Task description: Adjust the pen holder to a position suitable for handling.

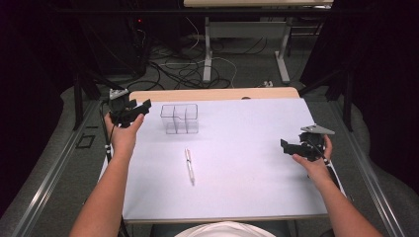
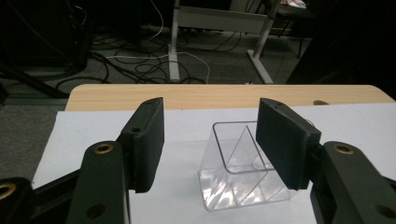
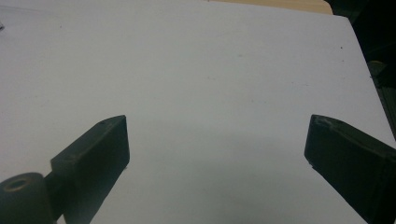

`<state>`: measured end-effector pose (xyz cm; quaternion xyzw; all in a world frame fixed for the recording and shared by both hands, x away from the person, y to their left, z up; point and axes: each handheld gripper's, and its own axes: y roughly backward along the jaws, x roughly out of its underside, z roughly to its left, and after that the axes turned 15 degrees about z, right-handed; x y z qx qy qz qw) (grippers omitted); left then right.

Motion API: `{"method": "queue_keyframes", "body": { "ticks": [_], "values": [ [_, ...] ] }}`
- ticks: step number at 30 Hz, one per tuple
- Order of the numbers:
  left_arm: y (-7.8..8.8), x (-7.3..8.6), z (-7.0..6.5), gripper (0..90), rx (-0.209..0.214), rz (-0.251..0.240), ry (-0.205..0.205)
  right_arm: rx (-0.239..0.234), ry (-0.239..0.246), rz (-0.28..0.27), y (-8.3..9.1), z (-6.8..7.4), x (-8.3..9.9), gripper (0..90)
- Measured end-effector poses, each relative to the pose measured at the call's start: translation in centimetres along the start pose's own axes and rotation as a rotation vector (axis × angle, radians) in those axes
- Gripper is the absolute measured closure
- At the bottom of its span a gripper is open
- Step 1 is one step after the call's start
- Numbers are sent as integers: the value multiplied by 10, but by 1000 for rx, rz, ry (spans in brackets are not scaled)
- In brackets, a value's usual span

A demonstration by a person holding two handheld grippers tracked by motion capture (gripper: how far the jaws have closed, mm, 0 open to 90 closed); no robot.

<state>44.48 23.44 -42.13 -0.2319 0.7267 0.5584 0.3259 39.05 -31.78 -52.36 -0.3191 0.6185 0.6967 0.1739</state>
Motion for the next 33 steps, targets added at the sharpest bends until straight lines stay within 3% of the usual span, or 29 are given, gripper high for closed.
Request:
{"method": "queue_keyframes", "body": {
  "ticks": [6,12,16,22,33],
  "values": [
    [-10,-15,-3,465,-17,22,-8,-1,2,1,0,0,0,61],
    [-24,-24,-5,521,-51,85,1,-4,-1,5,-1,-1,0,61],
    [-31,-25,-5,559,-52,104,9,-5,3,8,-1,-1,0,61],
    [-46,-22,-8,624,-66,189,1,-7,-4,13,-3,-1,1,63],
    [-67,-18,-15,724,-47,278,14,-12,-11,22,-4,-1,1,67]
  ]
}}
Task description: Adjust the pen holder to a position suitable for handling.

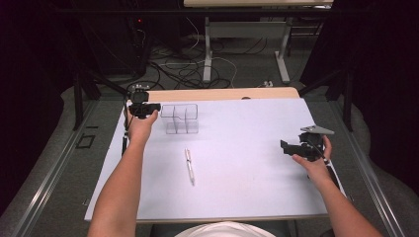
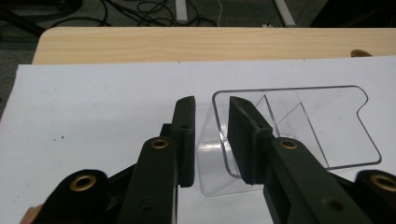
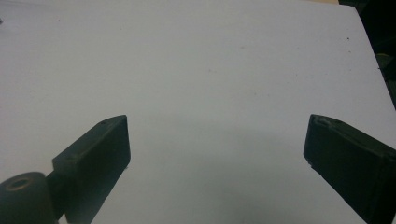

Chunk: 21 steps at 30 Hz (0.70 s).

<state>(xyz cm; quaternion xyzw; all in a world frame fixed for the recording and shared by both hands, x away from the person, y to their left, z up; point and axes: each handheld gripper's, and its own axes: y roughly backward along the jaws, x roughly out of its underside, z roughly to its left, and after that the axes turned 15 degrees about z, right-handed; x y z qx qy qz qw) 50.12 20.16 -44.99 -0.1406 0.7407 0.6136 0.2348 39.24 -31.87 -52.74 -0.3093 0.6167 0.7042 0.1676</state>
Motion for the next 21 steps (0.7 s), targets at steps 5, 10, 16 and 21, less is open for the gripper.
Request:
{"method": "queue_keyframes", "body": {
  "ticks": [5,10,16,21],
  "values": [
    [-6,0,-3,749,-2,29,-6,-4,2,1,0,0,0,68],
    [-13,0,-6,765,-3,52,-22,-5,0,3,-1,-1,0,69],
    [-19,1,-9,782,-17,66,-20,-6,6,8,-1,-1,1,69],
    [-21,1,-8,833,-20,86,-16,-6,10,10,-2,-1,1,70]
  ]
}}
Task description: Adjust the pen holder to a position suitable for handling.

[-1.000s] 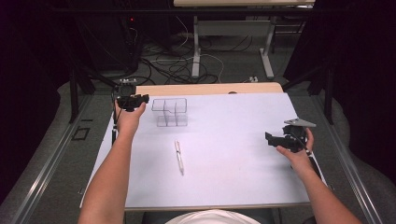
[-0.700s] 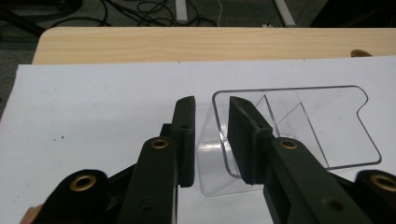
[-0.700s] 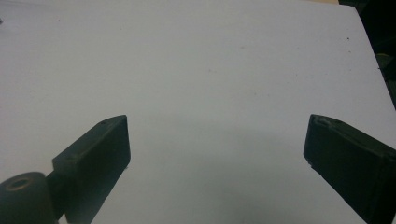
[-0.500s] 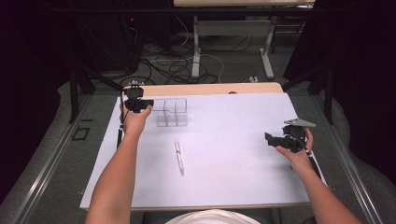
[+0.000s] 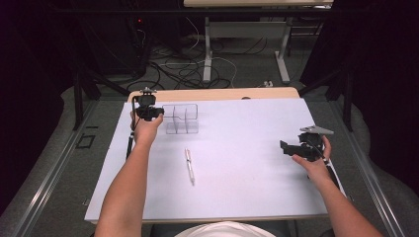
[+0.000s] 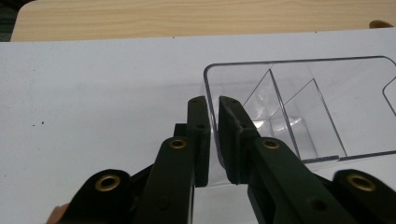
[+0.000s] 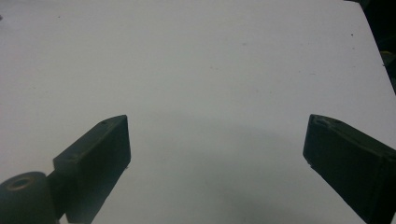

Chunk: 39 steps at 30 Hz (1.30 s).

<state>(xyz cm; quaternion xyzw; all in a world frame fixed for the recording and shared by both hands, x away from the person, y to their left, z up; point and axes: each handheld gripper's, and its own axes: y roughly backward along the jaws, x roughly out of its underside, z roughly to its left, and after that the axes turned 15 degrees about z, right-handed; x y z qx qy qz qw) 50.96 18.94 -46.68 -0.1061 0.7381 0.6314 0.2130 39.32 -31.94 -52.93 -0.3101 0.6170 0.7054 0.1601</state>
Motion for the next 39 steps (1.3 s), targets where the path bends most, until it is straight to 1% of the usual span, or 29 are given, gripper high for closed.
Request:
{"method": "queue_keyframes", "body": {
  "ticks": [2,3,5,6,7,8,10,14,15,18,19,21,22,23,28,30,33,35,36,37,39],
  "values": [
    [-1,0,-1,858,6,-1,4,-2,-1,1,0,0,0,70],
    [-2,0,-2,861,-6,-4,-3,-3,-2,2,0,0,0,70],
    [-2,0,-3,864,-12,-3,-1,-4,-5,3,0,1,0,70],
    [-2,0,-3,864,-9,1,0,-4,-1,5,0,1,0,70],
    [-2,0,-2,865,-4,-3,9,-6,-5,5,-1,1,0,70],
    [-2,1,-2,867,6,-2,20,-5,2,5,-1,1,0,70],
    [-1,0,-2,870,13,3,32,-2,4,5,-1,1,0,70],
    [-1,0,-2,873,19,2,44,-3,8,6,-1,1,0,70],
    [-1,1,-2,874,19,6,41,-3,8,7,-2,1,0,70],
    [0,1,-3,876,15,10,47,-2,6,9,-2,1,0,70],
    [0,1,-4,876,17,6,50,-2,6,9,-2,1,0,70],
    [1,2,-6,876,21,14,46,-3,6,11,-2,1,0,70],
    [0,2,-7,876,18,8,52,-3,6,11,-2,1,0,70],
    [1,2,-8,876,12,17,49,-1,7,10,-2,1,0,70],
    [2,4,-12,876,26,25,52,-3,10,13,-3,2,0,70],
    [2,4,-14,876,30,29,60,-5,10,12,-3,2,0,70],
    [2,4,-18,874,49,36,62,-5,9,13,-3,2,0,70],
    [1,5,-21,871,51,33,55,-5,9,13,-3,2,0,70],
    [2,5,-22,870,65,41,60,-5,9,14,-3,2,0,70],
    [1,5,-24,869,62,32,55,-4,10,16,-3,2,0,70],
    [1,6,-29,869,64,30,50,-5,12,17,-3,2,0,70]
  ]
}}
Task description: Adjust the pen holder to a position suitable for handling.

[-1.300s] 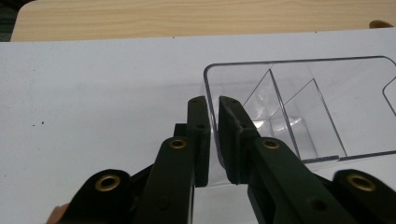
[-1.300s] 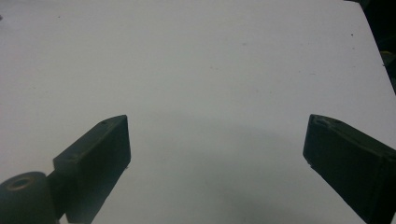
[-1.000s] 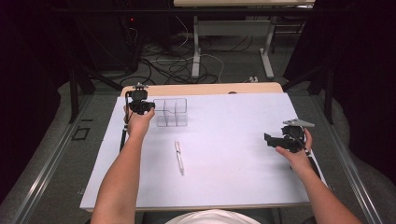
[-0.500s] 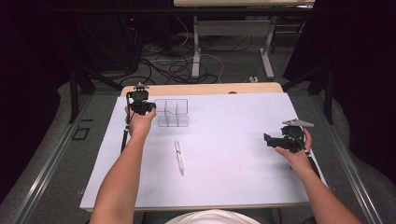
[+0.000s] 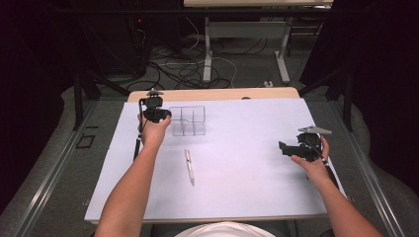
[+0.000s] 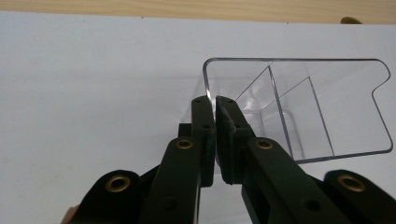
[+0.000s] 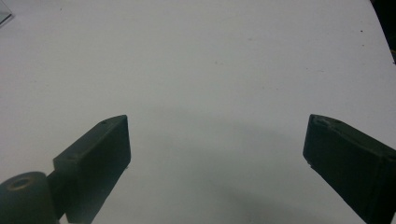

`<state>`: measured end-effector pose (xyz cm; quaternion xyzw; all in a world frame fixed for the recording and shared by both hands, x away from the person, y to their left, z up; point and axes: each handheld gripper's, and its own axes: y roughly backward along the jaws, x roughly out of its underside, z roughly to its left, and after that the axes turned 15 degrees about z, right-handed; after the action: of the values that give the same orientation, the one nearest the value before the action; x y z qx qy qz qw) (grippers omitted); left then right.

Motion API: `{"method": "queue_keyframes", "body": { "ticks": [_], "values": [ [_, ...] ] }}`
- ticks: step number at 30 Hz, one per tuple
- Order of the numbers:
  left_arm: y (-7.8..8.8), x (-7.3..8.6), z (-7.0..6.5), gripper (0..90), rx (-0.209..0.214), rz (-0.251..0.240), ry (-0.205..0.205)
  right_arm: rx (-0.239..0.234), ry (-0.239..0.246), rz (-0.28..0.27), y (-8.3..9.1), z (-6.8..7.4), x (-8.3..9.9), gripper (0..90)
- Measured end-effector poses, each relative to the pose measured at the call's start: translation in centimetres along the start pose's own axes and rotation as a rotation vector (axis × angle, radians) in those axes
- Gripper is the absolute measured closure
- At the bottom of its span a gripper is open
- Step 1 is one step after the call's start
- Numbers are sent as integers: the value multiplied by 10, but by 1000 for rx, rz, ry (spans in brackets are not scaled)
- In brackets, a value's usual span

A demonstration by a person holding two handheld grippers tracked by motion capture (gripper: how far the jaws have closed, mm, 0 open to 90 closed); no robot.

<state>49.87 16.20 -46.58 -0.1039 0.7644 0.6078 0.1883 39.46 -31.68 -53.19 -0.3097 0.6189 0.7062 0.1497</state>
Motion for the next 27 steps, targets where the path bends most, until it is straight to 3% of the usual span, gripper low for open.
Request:
{"method": "queue_keyframes", "body": {
  "ticks": [12,21,27],
  "values": [
    [-5,5,-23,860,49,-10,-16,-5,0,4,0,1,0,79],
    [-11,7,-44,858,52,-22,-32,-9,1,4,0,1,0,82],
    [-13,10,-57,850,88,-24,-40,-10,2,4,-1,1,0,82]
  ]
}}
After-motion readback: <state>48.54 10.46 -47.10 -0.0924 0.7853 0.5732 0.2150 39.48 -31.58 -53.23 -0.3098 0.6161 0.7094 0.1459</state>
